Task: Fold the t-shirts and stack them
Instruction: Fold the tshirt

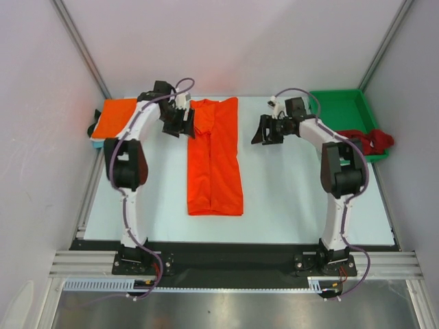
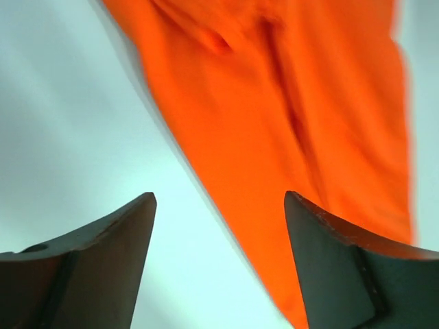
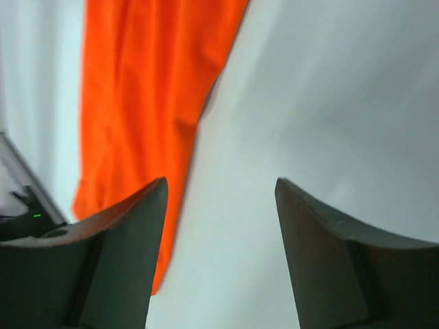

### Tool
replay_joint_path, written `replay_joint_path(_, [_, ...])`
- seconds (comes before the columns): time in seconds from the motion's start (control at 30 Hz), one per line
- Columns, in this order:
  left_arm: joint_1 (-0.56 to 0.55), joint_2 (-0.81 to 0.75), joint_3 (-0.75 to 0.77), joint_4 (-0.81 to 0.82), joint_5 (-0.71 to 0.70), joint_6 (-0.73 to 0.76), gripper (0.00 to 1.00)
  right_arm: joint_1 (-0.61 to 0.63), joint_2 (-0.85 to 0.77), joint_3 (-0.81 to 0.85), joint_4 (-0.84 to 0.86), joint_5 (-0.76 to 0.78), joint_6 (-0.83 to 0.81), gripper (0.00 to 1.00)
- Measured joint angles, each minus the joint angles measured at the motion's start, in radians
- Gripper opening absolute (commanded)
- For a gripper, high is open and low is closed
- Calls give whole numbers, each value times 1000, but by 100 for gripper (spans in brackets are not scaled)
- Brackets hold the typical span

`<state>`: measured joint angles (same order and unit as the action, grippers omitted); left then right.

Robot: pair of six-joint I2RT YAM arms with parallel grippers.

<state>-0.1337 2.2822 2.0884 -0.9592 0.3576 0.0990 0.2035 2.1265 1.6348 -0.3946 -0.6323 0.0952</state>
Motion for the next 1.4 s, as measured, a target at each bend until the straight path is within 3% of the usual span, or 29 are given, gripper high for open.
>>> replay_joint_path(0.17, [10,-359,-391,28,73,-129,61,-47,-253,-340,34,-126,127,68])
replay_joint_path(0.27, [24,-502,-649,75,126,-241,61,-36,-355,-520,47,-175,176,67])
replay_joint_path(0.4, [32,-536,-941,145,188,-355,60,12,-418,-718,51,-206,227,66])
replay_joint_path(0.57, [32,-549,-1181,195,224,-449,61,74,-422,-807,73,-215,279,63])
replay_joint_path(0.9, [-29,-631,-1283,334,257,-554,61,212,-414,-834,120,-184,343,59])
replay_joint_path(1.4, [-48,-661,-1326,384,248,-580,50,266,-317,-740,101,-149,414,52])
